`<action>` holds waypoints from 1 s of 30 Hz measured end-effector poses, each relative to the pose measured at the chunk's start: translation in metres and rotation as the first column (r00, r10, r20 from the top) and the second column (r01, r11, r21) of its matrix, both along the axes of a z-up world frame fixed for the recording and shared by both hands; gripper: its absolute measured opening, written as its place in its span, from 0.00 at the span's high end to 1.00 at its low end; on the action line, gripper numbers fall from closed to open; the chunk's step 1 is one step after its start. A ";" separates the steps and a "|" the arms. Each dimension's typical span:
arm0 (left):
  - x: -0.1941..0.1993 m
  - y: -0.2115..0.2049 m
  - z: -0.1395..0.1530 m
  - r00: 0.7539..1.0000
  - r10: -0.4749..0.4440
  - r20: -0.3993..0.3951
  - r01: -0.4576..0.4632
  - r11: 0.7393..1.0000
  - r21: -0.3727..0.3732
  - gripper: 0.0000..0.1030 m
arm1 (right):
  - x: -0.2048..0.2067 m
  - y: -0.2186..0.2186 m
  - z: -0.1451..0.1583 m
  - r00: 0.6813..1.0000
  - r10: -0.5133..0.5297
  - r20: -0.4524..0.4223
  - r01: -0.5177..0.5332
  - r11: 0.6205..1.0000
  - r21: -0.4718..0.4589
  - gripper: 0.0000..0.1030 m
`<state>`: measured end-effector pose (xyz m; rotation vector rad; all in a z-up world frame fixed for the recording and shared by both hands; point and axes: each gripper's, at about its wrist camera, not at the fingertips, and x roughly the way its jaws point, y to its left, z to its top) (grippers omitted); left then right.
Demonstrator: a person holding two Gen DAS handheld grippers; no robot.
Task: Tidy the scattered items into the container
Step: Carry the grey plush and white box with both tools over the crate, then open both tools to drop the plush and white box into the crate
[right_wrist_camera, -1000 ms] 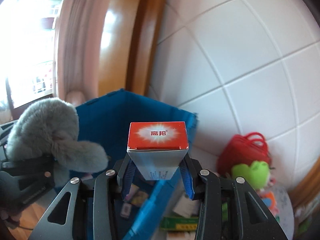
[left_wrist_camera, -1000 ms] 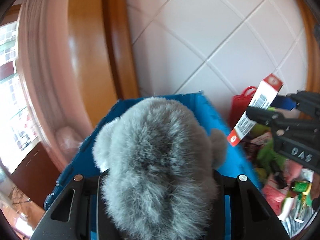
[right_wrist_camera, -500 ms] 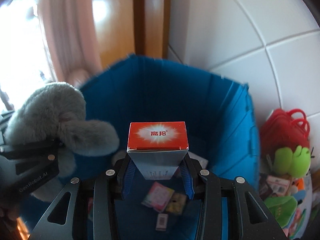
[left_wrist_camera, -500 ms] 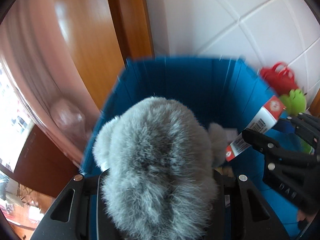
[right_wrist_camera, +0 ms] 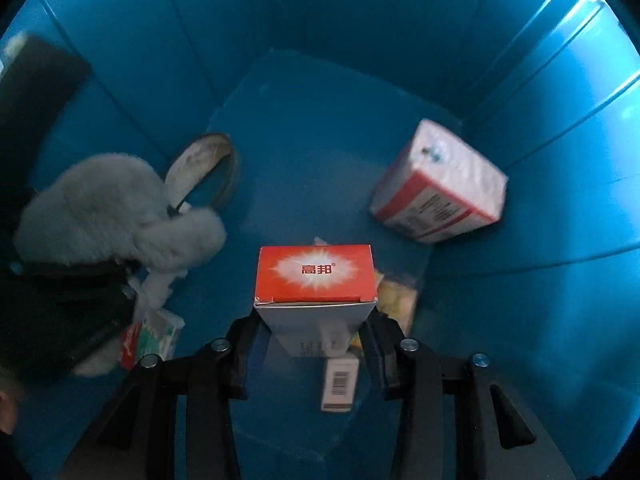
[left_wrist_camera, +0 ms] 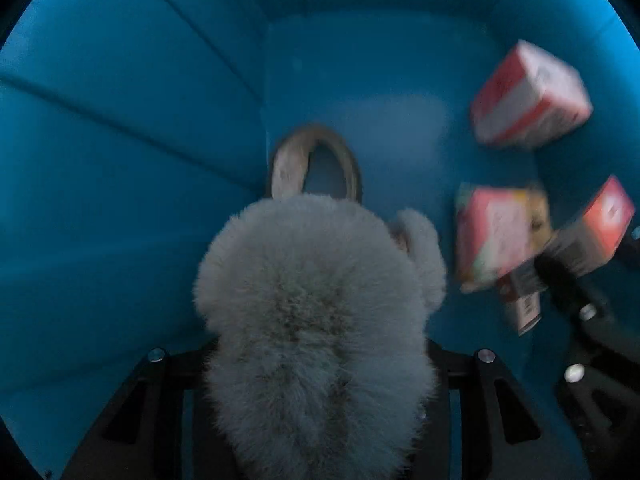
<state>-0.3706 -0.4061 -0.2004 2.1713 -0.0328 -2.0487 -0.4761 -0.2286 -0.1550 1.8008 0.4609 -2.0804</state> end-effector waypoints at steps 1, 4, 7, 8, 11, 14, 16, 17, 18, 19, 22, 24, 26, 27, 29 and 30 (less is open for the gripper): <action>-0.003 0.002 -0.001 1.000 0.000 0.008 0.000 1.000 -0.004 0.59 | -0.001 0.002 -0.006 1.000 -0.005 0.018 0.005 1.000 0.005 0.60; -0.003 0.002 -0.007 0.999 0.003 0.032 -0.002 1.000 -0.016 0.55 | -0.004 0.010 -0.023 0.997 -0.027 0.071 0.025 0.999 0.036 0.60; -0.004 0.008 -0.009 0.999 0.004 0.044 -0.003 1.000 -0.022 0.51 | -0.005 0.011 -0.028 0.996 -0.032 0.087 0.028 0.999 0.044 0.59; -0.004 0.008 -0.009 0.999 0.002 0.044 -0.001 1.000 -0.030 0.47 | -0.005 0.008 -0.027 0.995 -0.030 0.090 0.027 0.999 0.041 0.56; -0.009 0.012 -0.009 0.999 -0.001 0.050 0.003 0.999 -0.045 0.36 | -0.008 0.007 -0.028 0.996 -0.025 0.083 0.021 0.998 0.057 0.42; -0.011 0.018 -0.010 0.998 -0.008 0.058 0.011 0.999 -0.051 0.36 | -0.008 0.007 -0.032 0.995 -0.042 0.086 0.036 0.997 0.066 0.24; -0.013 0.017 -0.011 0.998 -0.013 0.060 0.016 0.998 -0.053 0.36 | -0.005 0.005 -0.030 0.995 -0.051 0.084 0.045 0.996 0.074 0.13; -0.022 0.015 -0.011 0.998 -0.014 0.060 0.017 0.999 -0.050 0.36 | -0.005 0.005 -0.030 0.995 -0.054 0.087 0.047 0.996 0.076 0.06; -0.025 0.018 -0.010 0.998 -0.014 0.058 0.017 0.999 -0.048 0.36 | -0.005 0.003 -0.031 0.994 -0.054 0.091 0.047 0.996 0.078 0.02; -0.026 0.018 -0.010 0.998 -0.013 0.056 0.016 0.999 -0.048 0.36 | -0.006 0.003 -0.033 0.994 -0.052 0.095 0.044 0.996 0.082 0.01; -0.009 0.000 -0.005 0.999 -0.005 0.051 0.008 0.998 -0.055 0.36 | -0.008 0.002 -0.039 0.991 -0.050 0.122 0.039 0.996 0.086 0.00; -0.009 -0.001 -0.005 0.999 0.000 0.051 0.003 0.998 -0.055 0.36 | -0.008 0.003 -0.043 0.989 -0.052 0.141 0.039 0.995 0.089 0.00; -0.011 -0.001 -0.002 0.999 0.003 0.046 -0.001 0.999 -0.053 0.36 | -0.007 0.003 -0.047 0.984 -0.053 0.167 0.038 0.995 0.096 0.00; -0.011 -0.001 0.001 0.999 0.004 0.037 -0.002 0.999 -0.048 0.36 | -0.006 0.003 -0.050 0.982 -0.052 0.182 0.034 0.994 0.104 0.00; -0.012 0.000 0.009 1.000 0.006 0.017 -0.005 0.999 -0.040 0.36 | -0.004 0.004 -0.052 0.980 -0.048 0.193 0.024 0.992 0.126 0.00; -0.012 0.000 0.013 1.000 0.007 0.004 -0.007 0.999 -0.033 0.36 | -0.003 0.005 -0.053 0.979 -0.047 0.198 0.020 0.990 0.137 0.00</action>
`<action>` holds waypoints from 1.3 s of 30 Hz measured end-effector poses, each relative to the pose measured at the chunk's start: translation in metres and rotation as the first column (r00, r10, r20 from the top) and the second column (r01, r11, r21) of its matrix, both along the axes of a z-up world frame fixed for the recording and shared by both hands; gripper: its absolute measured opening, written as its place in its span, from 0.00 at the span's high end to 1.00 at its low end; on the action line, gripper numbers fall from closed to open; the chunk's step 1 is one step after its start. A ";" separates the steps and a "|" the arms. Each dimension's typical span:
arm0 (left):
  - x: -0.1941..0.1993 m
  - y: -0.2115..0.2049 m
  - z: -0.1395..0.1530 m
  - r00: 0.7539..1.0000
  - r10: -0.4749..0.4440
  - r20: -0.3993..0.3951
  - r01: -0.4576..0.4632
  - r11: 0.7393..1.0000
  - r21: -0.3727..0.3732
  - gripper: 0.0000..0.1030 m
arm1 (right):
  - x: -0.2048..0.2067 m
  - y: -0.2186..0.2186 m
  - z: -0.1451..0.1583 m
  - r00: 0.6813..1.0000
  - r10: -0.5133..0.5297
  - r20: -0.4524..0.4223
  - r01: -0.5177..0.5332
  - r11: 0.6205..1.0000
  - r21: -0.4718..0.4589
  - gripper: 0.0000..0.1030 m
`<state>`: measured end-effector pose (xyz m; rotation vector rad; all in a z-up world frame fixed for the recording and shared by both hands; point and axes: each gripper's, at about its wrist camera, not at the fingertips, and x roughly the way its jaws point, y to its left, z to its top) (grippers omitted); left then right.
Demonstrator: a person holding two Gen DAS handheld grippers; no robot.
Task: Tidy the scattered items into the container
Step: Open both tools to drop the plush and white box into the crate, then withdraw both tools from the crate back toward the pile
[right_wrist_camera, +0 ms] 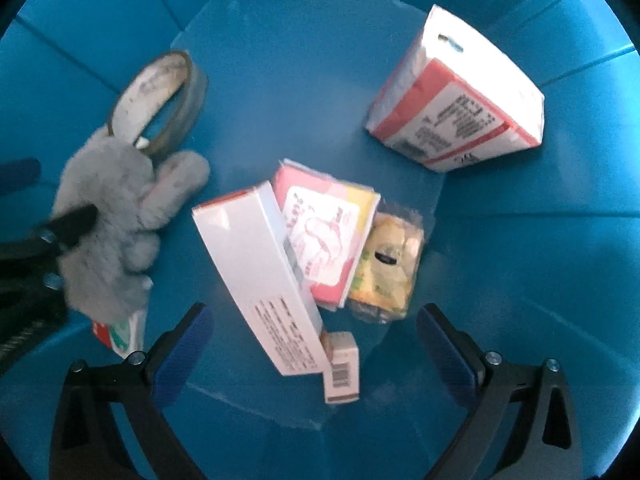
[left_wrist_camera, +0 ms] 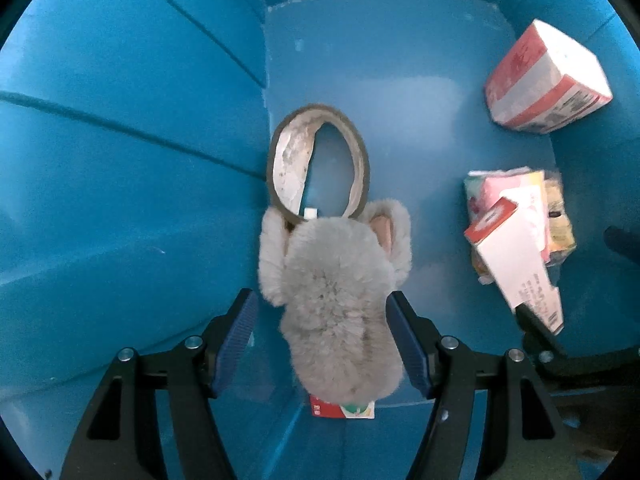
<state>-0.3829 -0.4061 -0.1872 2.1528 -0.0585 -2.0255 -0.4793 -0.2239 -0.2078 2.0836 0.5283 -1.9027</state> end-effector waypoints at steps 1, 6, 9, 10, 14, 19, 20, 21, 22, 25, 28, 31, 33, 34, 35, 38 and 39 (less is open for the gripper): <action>0.000 0.000 0.004 1.000 0.001 -0.011 -0.001 1.000 0.006 0.36 | 0.001 0.000 0.000 1.000 0.003 0.002 -0.003 1.000 0.005 0.00; 0.004 -0.005 0.026 0.998 0.035 -0.060 -0.030 0.997 0.078 0.35 | 0.009 0.002 0.014 0.999 0.032 -0.011 -0.031 0.999 0.038 0.00; 0.006 0.001 0.043 0.994 0.037 -0.099 -0.028 0.996 0.087 0.35 | 0.017 0.004 0.038 0.999 0.029 -0.031 -0.029 0.999 0.016 0.00; 0.006 0.001 0.049 0.993 0.033 -0.112 -0.022 0.995 0.099 0.35 | 0.020 0.004 0.048 0.998 0.032 -0.045 -0.032 0.999 0.009 0.00; 0.017 -0.001 0.082 0.983 0.030 -0.183 -0.003 0.989 0.149 0.35 | 0.038 0.005 0.100 0.989 0.047 -0.143 -0.052 0.998 -0.030 0.00; 0.052 0.013 0.144 0.921 -0.094 -0.378 0.155 0.979 0.134 0.35 | 0.074 0.023 0.168 0.954 0.000 -0.300 -0.033 0.994 -0.105 0.00; 0.062 0.015 0.155 0.903 -0.108 -0.415 0.171 0.978 0.117 0.35 | 0.080 0.026 0.175 0.946 -0.006 -0.324 -0.036 0.992 -0.124 0.00; 0.072 0.017 0.165 0.884 -0.115 -0.454 0.183 0.977 0.109 0.35 | 0.090 0.032 0.189 0.931 -0.022 -0.363 -0.036 0.987 -0.154 0.00; 0.082 0.019 0.176 0.864 -0.116 -0.490 0.191 0.976 0.107 0.35 | 0.097 0.035 0.198 0.919 -0.037 -0.392 -0.034 0.985 -0.172 0.00; 0.114 0.028 0.205 0.796 -0.091 -0.599 0.199 0.973 0.116 0.35 | 0.128 0.052 0.229 0.861 -0.110 -0.497 -0.033 0.962 -0.269 0.00; 0.148 0.045 0.229 0.716 -0.065 -0.695 0.197 0.974 0.111 0.30 | 0.162 0.077 0.248 0.786 -0.200 -0.585 -0.021 0.937 -0.348 0.00; 0.179 0.074 0.245 0.638 -0.055 -0.768 0.214 0.971 0.108 0.30 | 0.198 0.115 0.255 0.699 -0.307 -0.646 0.018 0.911 -0.412 0.00; 0.195 0.098 0.249 0.599 -0.055 -0.799 0.227 0.968 0.104 0.30 | 0.215 0.137 0.255 0.669 -0.353 -0.654 0.032 0.893 -0.449 0.00; 0.203 0.109 0.252 0.581 -0.053 -0.812 0.234 0.967 0.104 0.30 | 0.228 0.155 0.254 0.650 -0.379 -0.658 0.042 0.883 -0.468 0.00; 0.213 0.128 0.254 0.555 -0.051 -0.831 0.245 0.964 0.104 0.30 | 0.236 0.168 0.254 0.638 -0.392 -0.662 0.047 0.879 -0.475 0.00; 0.234 0.180 0.257 0.495 -0.073 -0.866 0.286 0.955 0.083 0.22 | 0.264 0.217 0.249 0.605 -0.426 -0.672 0.073 0.871 -0.486 0.00; 0.239 0.196 0.256 0.480 -0.082 -0.873 0.300 0.951 0.076 0.18 | 0.273 0.232 0.248 0.595 -0.437 -0.674 0.086 0.869 -0.487 0.00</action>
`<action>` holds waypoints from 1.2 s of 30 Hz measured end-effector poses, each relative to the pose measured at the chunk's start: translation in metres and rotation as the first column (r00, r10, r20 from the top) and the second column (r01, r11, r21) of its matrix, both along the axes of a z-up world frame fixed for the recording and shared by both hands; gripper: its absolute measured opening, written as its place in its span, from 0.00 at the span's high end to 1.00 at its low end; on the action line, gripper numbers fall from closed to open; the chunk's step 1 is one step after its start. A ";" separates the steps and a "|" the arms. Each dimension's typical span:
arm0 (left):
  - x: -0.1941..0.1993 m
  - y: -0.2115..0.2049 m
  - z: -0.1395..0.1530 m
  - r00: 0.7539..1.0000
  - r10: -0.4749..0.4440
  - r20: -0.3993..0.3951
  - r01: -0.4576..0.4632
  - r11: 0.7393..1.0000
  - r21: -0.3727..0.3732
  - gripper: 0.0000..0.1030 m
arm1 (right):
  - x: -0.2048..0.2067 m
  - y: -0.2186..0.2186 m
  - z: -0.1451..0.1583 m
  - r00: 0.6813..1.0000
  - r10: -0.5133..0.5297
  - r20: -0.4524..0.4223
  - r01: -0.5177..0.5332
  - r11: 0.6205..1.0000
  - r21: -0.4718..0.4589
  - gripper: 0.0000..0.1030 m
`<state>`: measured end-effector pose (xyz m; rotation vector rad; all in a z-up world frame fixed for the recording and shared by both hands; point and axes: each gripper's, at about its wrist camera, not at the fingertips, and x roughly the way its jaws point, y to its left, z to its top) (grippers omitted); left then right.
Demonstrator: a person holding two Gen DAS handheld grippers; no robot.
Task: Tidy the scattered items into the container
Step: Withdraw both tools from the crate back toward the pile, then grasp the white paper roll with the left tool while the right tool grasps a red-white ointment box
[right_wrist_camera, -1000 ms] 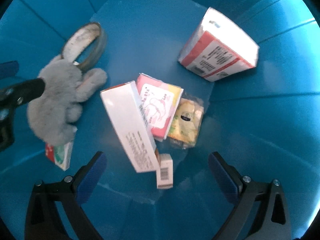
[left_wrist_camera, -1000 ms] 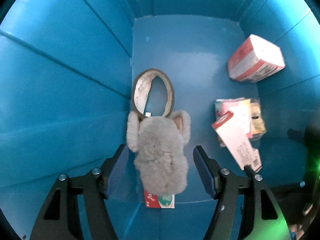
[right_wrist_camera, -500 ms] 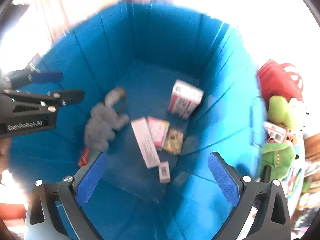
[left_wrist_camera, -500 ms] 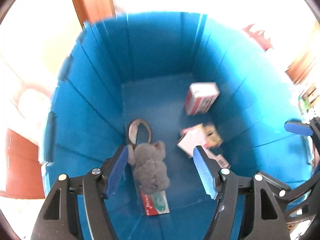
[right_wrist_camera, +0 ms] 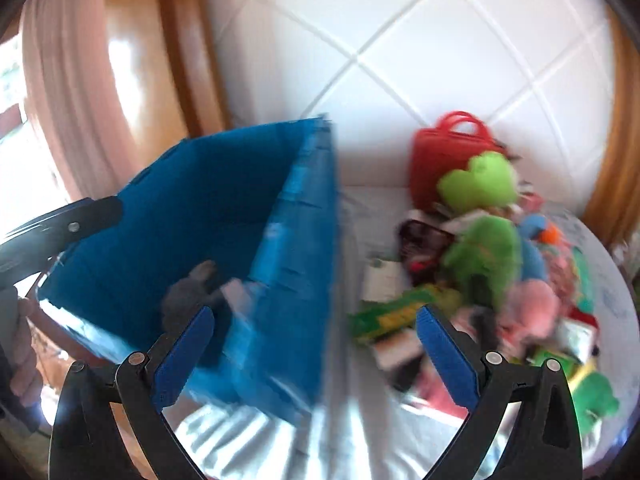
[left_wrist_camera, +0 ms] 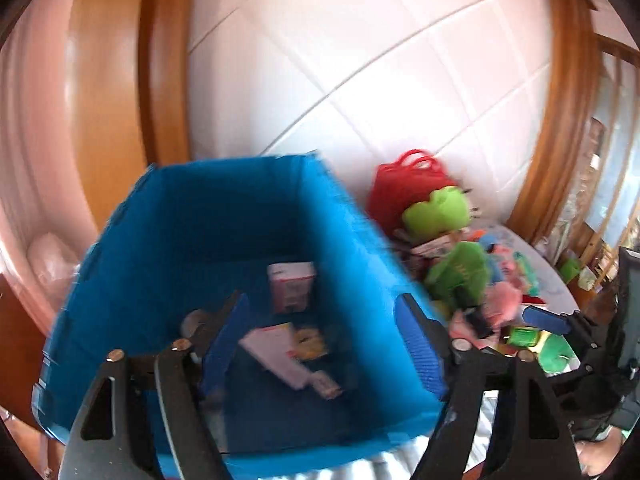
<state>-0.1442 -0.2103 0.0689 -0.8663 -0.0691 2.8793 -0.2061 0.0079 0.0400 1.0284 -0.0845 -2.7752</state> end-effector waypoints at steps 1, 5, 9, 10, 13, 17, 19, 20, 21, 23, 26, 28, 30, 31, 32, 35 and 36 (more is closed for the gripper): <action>0.004 0.016 -0.001 1.000 -0.009 -0.014 0.009 1.000 -0.003 0.17 | 0.010 0.024 -0.002 1.000 -0.021 -0.001 0.021 1.000 -0.001 0.00; 0.015 0.096 -0.012 0.999 -0.048 -0.019 0.048 0.999 -0.014 0.16 | 0.042 0.102 -0.016 0.995 -0.096 0.004 0.096 0.995 0.017 0.00; 0.015 0.151 -0.037 0.995 -0.090 0.048 0.089 0.996 0.019 0.16 | 0.064 0.167 -0.037 0.985 -0.169 0.047 0.168 0.985 0.026 0.00; 0.016 0.160 -0.042 0.994 -0.093 0.059 0.093 0.996 0.015 0.16 | 0.069 0.186 -0.045 0.978 -0.195 0.068 0.195 0.981 0.018 0.00; 0.013 0.186 -0.065 0.990 -0.094 0.103 0.095 0.995 -0.003 0.16 | 0.083 0.221 -0.062 0.969 -0.223 0.108 0.224 0.975 0.000 0.00; 0.004 0.204 -0.096 0.982 -0.095 0.163 0.096 0.995 0.004 0.16 | 0.091 0.250 -0.087 0.952 -0.266 0.150 0.273 0.961 -0.030 0.00; -0.002 0.208 -0.116 0.977 -0.094 0.189 0.099 0.995 -0.016 0.16 | 0.089 0.257 -0.105 0.940 -0.285 0.186 0.298 0.953 -0.047 0.00; -0.005 0.210 -0.125 0.975 -0.095 0.202 0.103 0.994 -0.026 0.16 | 0.087 0.259 -0.113 0.936 -0.290 0.200 0.305 0.951 -0.046 0.00; -0.007 0.212 -0.133 0.972 -0.094 0.213 0.104 0.994 -0.035 0.16 | 0.085 0.261 -0.121 0.930 -0.297 0.219 0.313 0.949 -0.043 0.00; -0.012 0.213 -0.150 0.968 -0.099 0.232 0.112 0.993 -0.046 0.16 | 0.080 0.265 -0.140 0.913 -0.311 0.264 0.332 0.942 -0.038 0.00; -0.023 0.212 -0.176 0.956 -0.123 0.266 0.139 0.989 -0.041 0.16 | 0.073 0.272 -0.165 0.882 -0.337 0.329 0.370 0.928 -0.040 0.00; -0.030 0.211 -0.195 0.948 -0.129 0.292 0.146 0.989 -0.037 0.16 | 0.068 0.273 -0.180 0.863 -0.353 0.362 0.387 0.922 -0.023 0.00; -0.036 0.209 -0.211 0.936 -0.133 0.325 0.147 0.989 -0.020 0.16 | 0.067 0.274 -0.190 0.849 -0.368 0.378 0.405 0.914 -0.020 0.00; -0.039 0.210 -0.220 0.927 -0.144 0.345 0.156 0.988 -0.008 0.16 | 0.069 0.277 -0.197 0.841 -0.376 0.389 0.422 0.906 -0.035 0.00; -0.040 0.211 -0.225 0.922 -0.152 0.357 0.163 0.987 -0.002 0.16 | 0.071 0.280 -0.202 0.830 -0.387 0.401 0.440 0.897 -0.045 0.00; -0.043 0.226 -0.241 0.907 -0.183 0.379 0.199 0.980 -0.003 0.16 | 0.076 0.293 -0.217 0.797 -0.419 0.434 0.484 0.874 -0.044 0.00; -0.043 0.232 -0.244 0.905 -0.193 0.380 0.210 0.978 -0.004 0.16 | 0.077 0.298 -0.220 0.790 -0.431 0.435 0.493 0.869 -0.035 0.00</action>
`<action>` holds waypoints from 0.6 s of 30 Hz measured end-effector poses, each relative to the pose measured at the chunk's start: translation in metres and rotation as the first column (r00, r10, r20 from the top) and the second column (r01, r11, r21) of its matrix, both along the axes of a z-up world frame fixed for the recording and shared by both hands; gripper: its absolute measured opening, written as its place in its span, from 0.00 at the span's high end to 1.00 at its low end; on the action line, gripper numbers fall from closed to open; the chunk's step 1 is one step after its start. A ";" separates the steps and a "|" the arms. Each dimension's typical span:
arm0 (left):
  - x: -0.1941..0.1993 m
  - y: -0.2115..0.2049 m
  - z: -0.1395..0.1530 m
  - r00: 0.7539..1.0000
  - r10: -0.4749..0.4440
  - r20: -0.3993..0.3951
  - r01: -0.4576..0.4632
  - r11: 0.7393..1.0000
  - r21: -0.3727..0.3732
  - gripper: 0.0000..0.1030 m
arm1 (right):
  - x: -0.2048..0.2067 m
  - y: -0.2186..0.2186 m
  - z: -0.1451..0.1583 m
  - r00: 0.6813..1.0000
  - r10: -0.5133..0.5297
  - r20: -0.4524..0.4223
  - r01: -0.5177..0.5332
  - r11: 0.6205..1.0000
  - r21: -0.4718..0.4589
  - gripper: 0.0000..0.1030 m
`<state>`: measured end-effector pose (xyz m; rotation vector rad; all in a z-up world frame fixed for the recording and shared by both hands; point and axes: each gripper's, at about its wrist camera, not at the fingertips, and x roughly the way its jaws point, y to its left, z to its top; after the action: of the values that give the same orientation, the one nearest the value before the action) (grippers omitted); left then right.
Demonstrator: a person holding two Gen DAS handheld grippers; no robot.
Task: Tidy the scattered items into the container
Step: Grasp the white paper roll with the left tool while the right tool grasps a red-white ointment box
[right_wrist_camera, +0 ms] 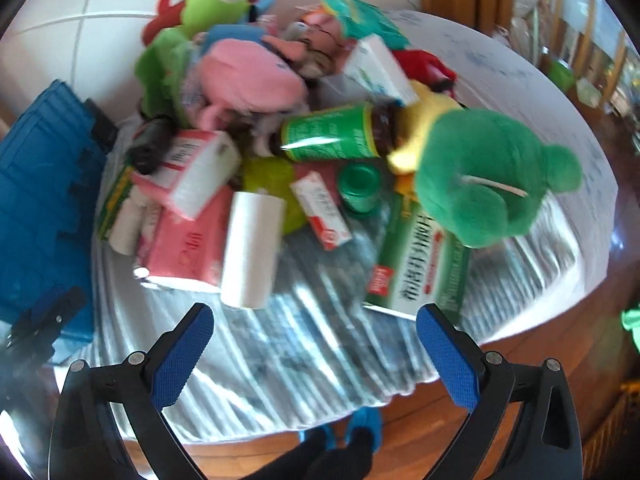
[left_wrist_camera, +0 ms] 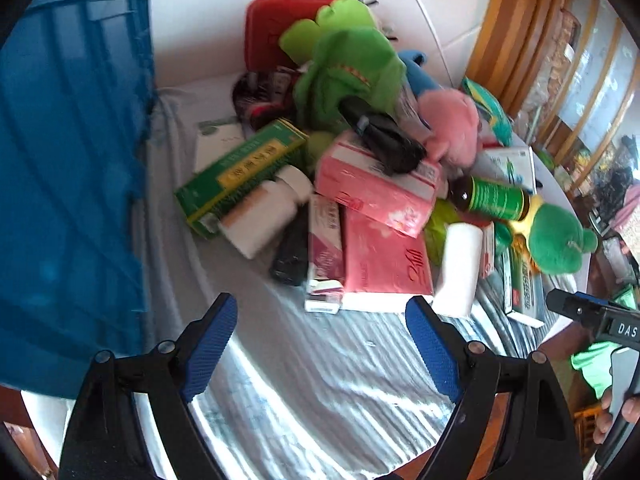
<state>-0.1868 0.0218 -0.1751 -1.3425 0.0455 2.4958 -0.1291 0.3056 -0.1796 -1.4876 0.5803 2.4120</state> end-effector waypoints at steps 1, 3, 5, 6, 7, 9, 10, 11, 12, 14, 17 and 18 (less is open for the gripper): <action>0.000 0.010 -0.004 1.000 -0.017 0.004 0.017 1.000 -0.001 0.16 | 0.001 0.005 -0.003 1.000 -0.012 0.004 0.012 1.000 0.004 0.00; 0.001 0.027 -0.011 0.999 -0.046 0.014 0.046 0.999 -0.002 0.16 | 0.002 0.014 -0.006 1.000 -0.026 0.004 0.026 1.000 0.001 0.01; 0.003 0.051 -0.018 0.996 -0.086 0.027 0.086 0.996 0.002 0.16 | 0.002 0.023 -0.012 1.000 -0.021 0.016 0.021 1.000 -0.004 0.03; 0.003 0.063 -0.022 0.994 -0.103 0.028 0.103 0.995 -0.001 0.16 | 0.002 0.026 -0.014 1.000 -0.012 0.018 0.012 1.000 -0.007 0.08; 0.002 0.073 -0.024 0.993 -0.112 0.028 0.112 0.994 -0.006 0.16 | 0.000 0.030 -0.017 1.000 0.006 0.019 -0.006 1.000 -0.013 0.10; 0.001 0.099 -0.031 0.990 -0.140 0.026 0.141 0.990 -0.029 0.20 | -0.005 0.034 -0.022 0.999 0.029 0.014 -0.029 0.999 -0.030 0.17; 0.000 0.112 -0.035 0.987 -0.158 0.028 0.159 0.987 -0.038 0.23 | -0.009 0.036 -0.026 0.999 0.048 0.007 -0.048 0.998 -0.045 0.18; -0.002 0.123 -0.038 0.985 -0.172 0.031 0.174 0.984 -0.045 0.26 | -0.012 0.036 -0.028 0.998 0.059 0.001 -0.059 0.997 -0.049 0.21; -0.004 0.132 -0.042 0.983 -0.182 0.034 0.183 0.982 -0.052 0.30 | -0.015 0.038 -0.030 0.997 0.072 -0.008 -0.072 0.996 -0.046 0.29; -0.009 0.146 -0.049 0.980 -0.192 0.047 0.194 0.979 -0.059 0.31 | -0.019 0.041 -0.033 0.996 0.086 -0.011 -0.086 0.996 -0.039 0.35; -0.015 0.163 -0.061 0.977 -0.199 0.071 0.203 0.978 -0.056 0.31 | -0.024 0.049 -0.038 0.993 0.112 -0.021 -0.113 0.992 -0.047 0.36; -0.016 0.167 -0.064 0.977 -0.201 0.077 0.205 0.977 -0.055 0.31 | -0.026 0.050 -0.038 0.992 0.125 -0.027 -0.127 0.991 -0.053 0.36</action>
<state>-0.2032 0.1886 -0.2391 -1.3752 0.2356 2.2929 -0.1546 0.3558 -0.2179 -1.5640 0.5781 2.5312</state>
